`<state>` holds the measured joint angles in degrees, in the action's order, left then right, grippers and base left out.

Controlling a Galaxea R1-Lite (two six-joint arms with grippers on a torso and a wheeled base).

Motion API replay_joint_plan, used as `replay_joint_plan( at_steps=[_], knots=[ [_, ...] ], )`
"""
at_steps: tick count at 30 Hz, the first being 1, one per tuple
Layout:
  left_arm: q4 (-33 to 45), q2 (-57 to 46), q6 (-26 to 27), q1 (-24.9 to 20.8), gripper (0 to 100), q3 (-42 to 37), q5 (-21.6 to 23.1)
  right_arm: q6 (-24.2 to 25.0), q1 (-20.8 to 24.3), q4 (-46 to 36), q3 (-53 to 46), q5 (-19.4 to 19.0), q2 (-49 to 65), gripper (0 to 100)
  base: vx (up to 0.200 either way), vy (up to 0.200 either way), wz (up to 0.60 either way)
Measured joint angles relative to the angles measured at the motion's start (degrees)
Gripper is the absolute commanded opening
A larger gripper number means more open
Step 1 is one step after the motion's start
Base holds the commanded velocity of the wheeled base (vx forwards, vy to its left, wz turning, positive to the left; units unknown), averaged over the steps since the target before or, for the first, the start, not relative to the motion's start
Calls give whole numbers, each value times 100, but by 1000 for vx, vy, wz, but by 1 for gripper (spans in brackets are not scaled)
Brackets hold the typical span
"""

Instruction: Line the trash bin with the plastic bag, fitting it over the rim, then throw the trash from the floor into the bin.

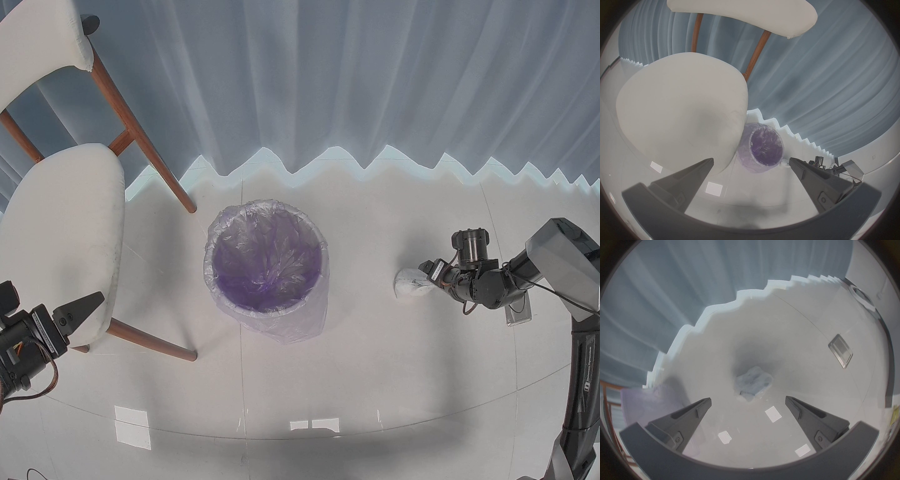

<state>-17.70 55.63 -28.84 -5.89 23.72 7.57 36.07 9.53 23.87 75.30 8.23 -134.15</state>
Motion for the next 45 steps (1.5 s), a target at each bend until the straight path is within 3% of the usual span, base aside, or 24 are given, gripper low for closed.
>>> replay_joint_plan(
  at_steps=[12, 20, 45],
  knots=[
    [-2, -65, 16, 66, 100, -182, -11, 1636, -96, -1727, 2343, 2, -846, 100, 0, 0, 0],
    [-2, -102, 35, 127, 100, -258, -11, 2302, -110, -3014, 3707, 0, -1541, 100, 0, 0, 0],
    [-2, -124, 189, 333, 100, -367, 4, 2308, -190, -3122, 3930, 2, -2448, 100, 0, 0, 0]
  ],
)
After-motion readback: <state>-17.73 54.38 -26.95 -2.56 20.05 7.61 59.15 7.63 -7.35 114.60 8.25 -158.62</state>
